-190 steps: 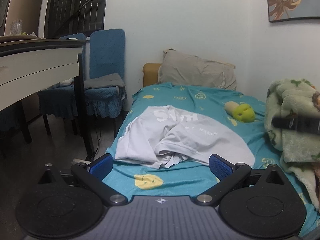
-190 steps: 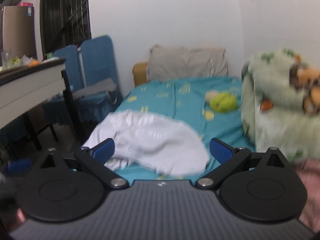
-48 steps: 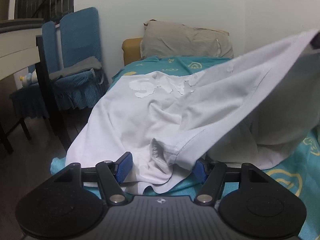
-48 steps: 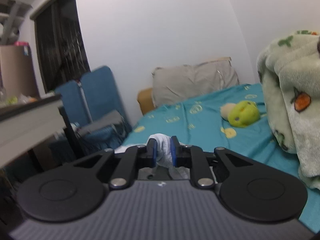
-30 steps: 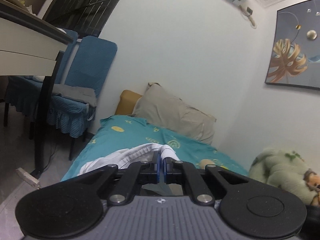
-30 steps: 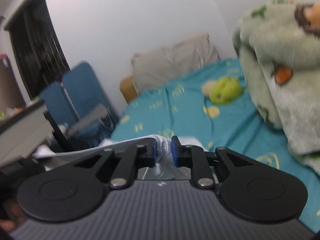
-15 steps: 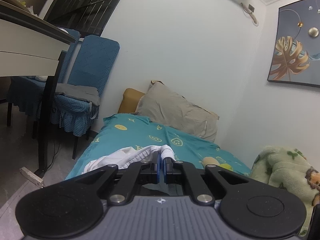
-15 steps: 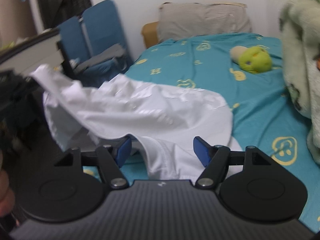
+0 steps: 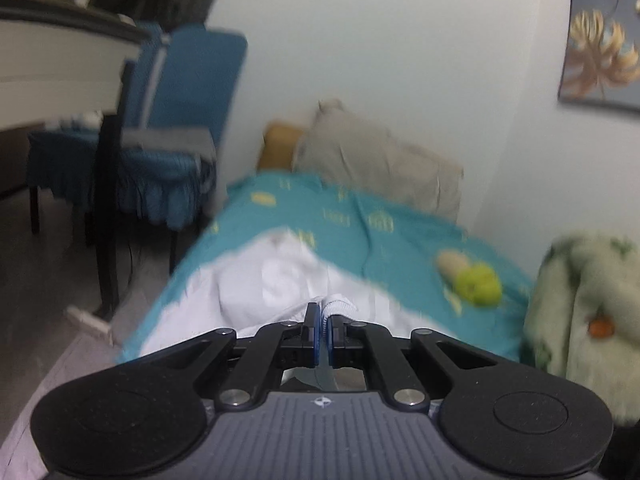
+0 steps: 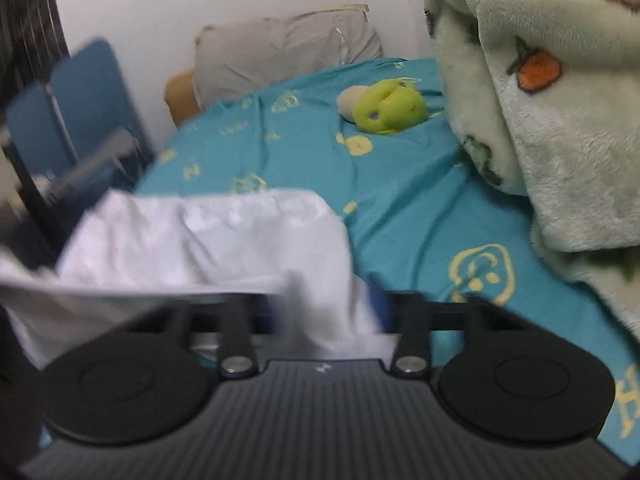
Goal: Fold clothes
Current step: 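Lift the T-shirt off the bed with both grippers and shake it out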
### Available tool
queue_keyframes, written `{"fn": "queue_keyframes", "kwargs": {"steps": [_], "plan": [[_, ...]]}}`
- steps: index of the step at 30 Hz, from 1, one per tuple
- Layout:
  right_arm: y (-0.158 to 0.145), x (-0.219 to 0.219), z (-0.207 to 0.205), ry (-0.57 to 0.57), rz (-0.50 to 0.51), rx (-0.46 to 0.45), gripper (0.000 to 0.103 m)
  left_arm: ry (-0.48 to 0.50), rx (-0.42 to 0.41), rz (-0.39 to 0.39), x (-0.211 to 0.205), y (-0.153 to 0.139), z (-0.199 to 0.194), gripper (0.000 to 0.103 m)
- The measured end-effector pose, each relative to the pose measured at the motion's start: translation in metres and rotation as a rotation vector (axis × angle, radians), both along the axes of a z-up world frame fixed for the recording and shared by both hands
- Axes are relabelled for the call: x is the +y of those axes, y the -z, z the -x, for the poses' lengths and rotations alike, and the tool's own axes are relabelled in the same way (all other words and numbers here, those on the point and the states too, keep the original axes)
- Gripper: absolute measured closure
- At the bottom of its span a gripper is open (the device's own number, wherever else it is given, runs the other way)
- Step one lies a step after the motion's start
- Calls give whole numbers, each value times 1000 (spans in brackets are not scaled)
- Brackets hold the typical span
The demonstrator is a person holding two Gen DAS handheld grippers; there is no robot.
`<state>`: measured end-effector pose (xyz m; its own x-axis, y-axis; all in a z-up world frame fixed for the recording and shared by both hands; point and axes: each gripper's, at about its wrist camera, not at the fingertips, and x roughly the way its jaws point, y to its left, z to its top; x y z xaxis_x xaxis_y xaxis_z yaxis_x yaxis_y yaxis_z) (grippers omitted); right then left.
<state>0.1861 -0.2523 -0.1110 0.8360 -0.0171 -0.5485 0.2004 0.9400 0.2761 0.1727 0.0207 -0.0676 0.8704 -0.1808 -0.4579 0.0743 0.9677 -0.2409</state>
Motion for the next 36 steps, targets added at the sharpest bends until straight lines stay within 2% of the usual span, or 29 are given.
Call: {"fn": "queue_keyframes", "kwargs": {"steps": [3,6,9,17,21,24,25,26,27,28,29,30,33,36], "plan": [[-10,8,5,-59,17,-71,97,20,46,-55,-5,17,-4,99],[-22,13,10,-107,10,-140,97,28,80,-73,-4,27,-6,97],[-34,13,12,-135,-21,-181,97,36,104,-83,-4,35,-9,90],[-53,6,17,-154,-113,-249,97,71,81,-272,-25,59,-10,69],[-60,2,23,-140,-148,-286,97,-8,51,-347,-27,65,-12,62],[-60,0,22,-71,-95,-278,94,-128,30,-330,-13,62,-12,54],[-58,0,20,-34,-61,-257,94,-166,5,-307,-7,57,-10,43],[-55,-1,18,2,-24,-230,89,-203,-22,-285,-1,53,-8,37],[-51,-2,15,36,13,-194,69,-241,-50,-263,6,48,-7,36],[-46,-3,10,69,46,-151,55,-268,-69,-250,10,44,-5,36],[-40,-5,6,94,72,-110,31,-293,-87,-240,14,40,-4,36],[-35,-7,3,103,91,-77,20,-309,-102,-225,17,36,-3,36],[-19,-9,-5,108,142,14,20,-326,-142,-199,21,24,3,35],[-11,-8,-5,97,170,53,20,-333,-180,-157,24,7,10,35]]}}
